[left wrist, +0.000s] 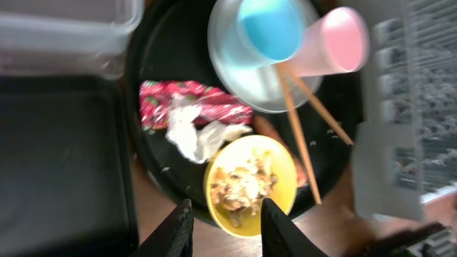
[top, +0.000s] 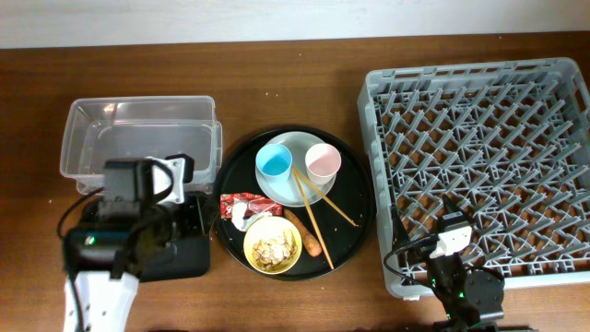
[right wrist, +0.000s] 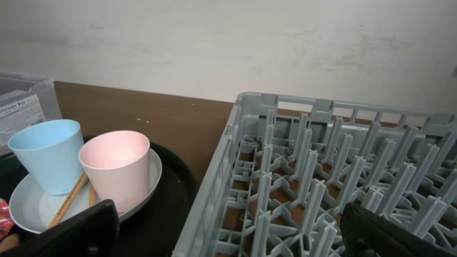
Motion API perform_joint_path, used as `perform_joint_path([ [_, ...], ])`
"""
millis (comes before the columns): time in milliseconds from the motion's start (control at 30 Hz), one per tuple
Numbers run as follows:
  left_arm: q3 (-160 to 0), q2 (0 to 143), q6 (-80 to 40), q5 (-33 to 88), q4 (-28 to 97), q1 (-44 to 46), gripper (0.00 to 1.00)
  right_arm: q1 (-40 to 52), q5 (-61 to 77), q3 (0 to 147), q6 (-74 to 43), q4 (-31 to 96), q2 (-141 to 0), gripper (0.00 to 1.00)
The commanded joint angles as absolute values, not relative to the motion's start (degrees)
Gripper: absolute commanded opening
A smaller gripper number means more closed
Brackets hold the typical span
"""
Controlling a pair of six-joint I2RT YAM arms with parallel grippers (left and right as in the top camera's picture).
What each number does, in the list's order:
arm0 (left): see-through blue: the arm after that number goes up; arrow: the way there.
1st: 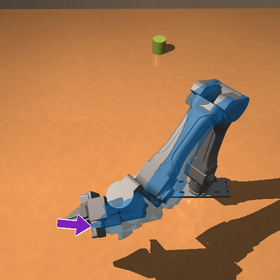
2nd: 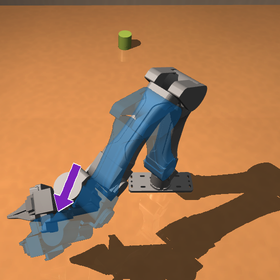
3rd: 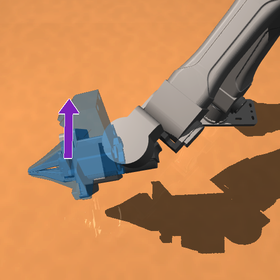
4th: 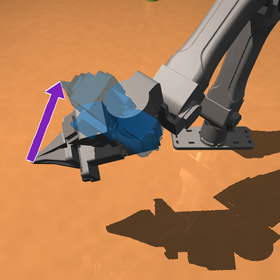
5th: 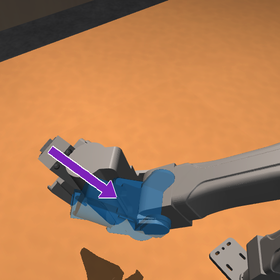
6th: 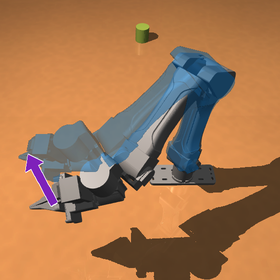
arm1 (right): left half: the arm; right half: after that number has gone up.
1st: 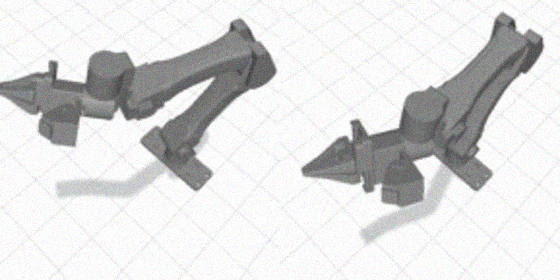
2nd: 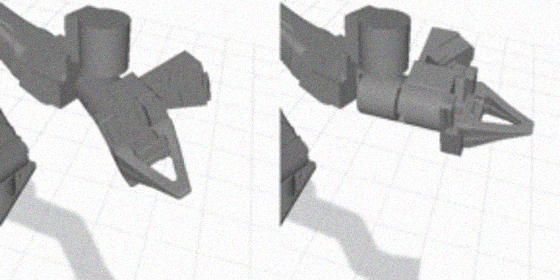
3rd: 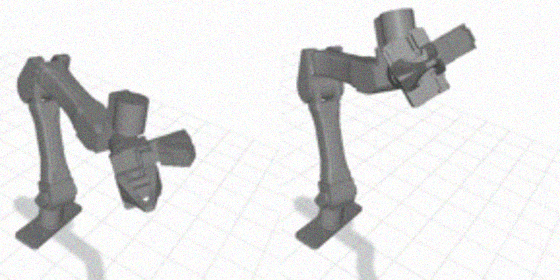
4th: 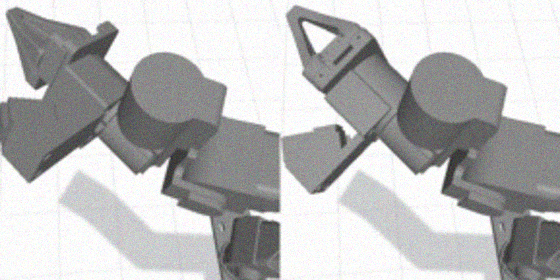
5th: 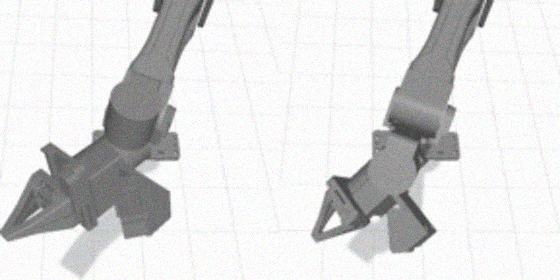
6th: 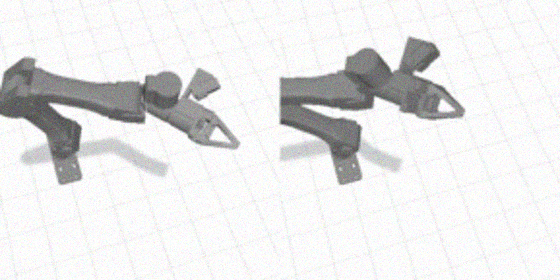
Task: Sort waste into correct bins and load items into the dishwasher rack
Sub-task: 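Grasp the white tissue with the left gripper and drop it in the clear bin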
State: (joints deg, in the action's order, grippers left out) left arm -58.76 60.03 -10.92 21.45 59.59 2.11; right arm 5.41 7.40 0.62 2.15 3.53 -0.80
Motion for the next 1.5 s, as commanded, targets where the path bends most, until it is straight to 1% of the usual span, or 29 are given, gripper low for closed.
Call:
perform_joint_path([
  [0, -56.97, 66.02, -20.58, 11.55, 58.52, 6.57, 0.32, 5.61, 7.07, 0.32, 2.04, 3.86, -0.43, 0.98],
  [100, -56.93, 73.69, -24.21, 4.38, 54.61, 12.23, 0.33, 5.61, 7.07, 0.32, 2.04, 3.86, -0.43, 0.98],
  [233, -56.93, 86.61, -24.43, 4.47, 48.77, 17.74, 0.4, 5.61, 7.05, 0.32, 2.04, 3.86, -0.43, 0.98],
  [367, -56.93, 96.73, -24.43, 4.67, 44.29, 17.96, 0.41, 5.61, 7.07, 0.32, 2.07, 3.86, -0.43, 0.98],
  [433, -56.93, 98.96, -24.43, 4.69, 44.1, 17.96, 0.41, 5.61, 7.05, 0.32, 2.04, 3.86, -0.43, 0.98],
  [467, -56.93, 99.42, -24.43, 4.67, 44.12, 17.96, 0.33, 5.61, 7.05, 0.32, 2.04, 3.86, -0.43, 0.98],
  [500, -56.95, 99.31, -24.43, 4.73, 44.1, 17.96, 0.21, 5.61, 7.07, 0.32, 2.04, 3.86, -0.43, 0.98],
  [533, -57.08, 99.31, -24.43, 4.73, 44.18, 17.96, 0.07, 5.61, 7.07, 0.32, 2.04, 3.86, -0.43, 0.98],
  [567, -57.39, 99.24, -24.43, 4.75, 44.51, 17.96, 0.0, 5.61, 7.05, 0.32, 2.04, 3.86, -0.43, 0.98],
  [733, -68.62, 90.67, -22.76, 4.03, 52.51, 17.96, 0.0, 5.61, 7.05, 0.32, 2.04, 3.86, -0.43, 0.98],
  [767, -71.37, 86.96, -22.68, -0.16, 52.53, 17.93, 0.0, 5.61, 7.07, 0.32, 2.04, 3.86, -0.43, 0.98],
  [867, -72.82, 81.52, -23.62, -18.74, 50.74, 17.19, 0.0, 5.61, 7.07, 0.32, 2.04, 3.86, -0.43, 0.98],
  [900, -72.79, 81.58, -24.45, -22.59, 50.13, 16.29, 0.0, 5.61, 7.07, 0.32, 2.04, 3.86, -0.43, 0.98],
  [933, -72.79, 82.46, -24.45, -22.96, 49.45, 14.87, 0.0, 5.61, 7.07, 0.32, 2.04, 3.86, -0.43, 0.98],
  [1033, -72.03, 86.85, -24.45, -22.96, 45.71, 11.73, 0.0, 5.61, 7.07, 0.32, 2.04, 3.86, -0.43, 0.98],
  [1100, -72.05, 92.2, -24.45, -22.74, 42.35, 9.3, 0.0, 5.61, 7.07, 0.32, 2.04, 3.86, -0.43, 0.98],
  [1200, -72.05, 97.25, -24.45, -22.26, 39.86, 7.51, 0.0, 5.61, 7.05, 0.32, 2.07, 3.86, -0.43, 0.98],
  [1233, -72.05, 98.43, -24.43, -21.85, 39.86, 7.31, 0.09, 5.61, 7.07, 0.32, 2.04, 3.86, -0.43, 0.98],
  [1267, -72.05, 98.48, -24.43, -21.8, 39.86, 7.33, 0.34, 5.61, 7.07, 0.32, 2.04, 3.86, -0.43, 0.98],
  [1300, -72.42, 97.95, -24.43, -21.82, 39.7, 7.33, 0.62, 5.61, 7.07, 0.32, 2.04, 3.86, -0.43, 0.98],
  [1333, -73.56, 96.71, -24.4, -21.85, 39.75, 7.33, 0.76, 5.61, 7.07, 0.32, 2.04, 3.86, -0.43, 0.98],
  [1367, -74.28, 95.77, -24.4, -21.82, 39.79, 7.33, 0.82, 5.61, 7.05, 0.32, 2.04, 3.86, -0.43, 0.98],
  [1400, -75.37, 92.82, -24.4, -21.12, 40.12, 7.33, 0.84, 5.61, 7.07, 0.32, 2.04, 3.86, -0.43, 0.98],
  [1433, -75.4, 91.05, -24.4, -18.87, 40.62, 7.33, 0.84, 5.61, 7.07, 0.32, 2.04, 3.86, -0.43, 0.98],
  [1467, -75.4, 88.88, -24.36, -14.04, 42.63, 7.33, 0.84, 5.61, 7.07, 0.32, 2.04, 3.86, -0.43, 0.98],
])
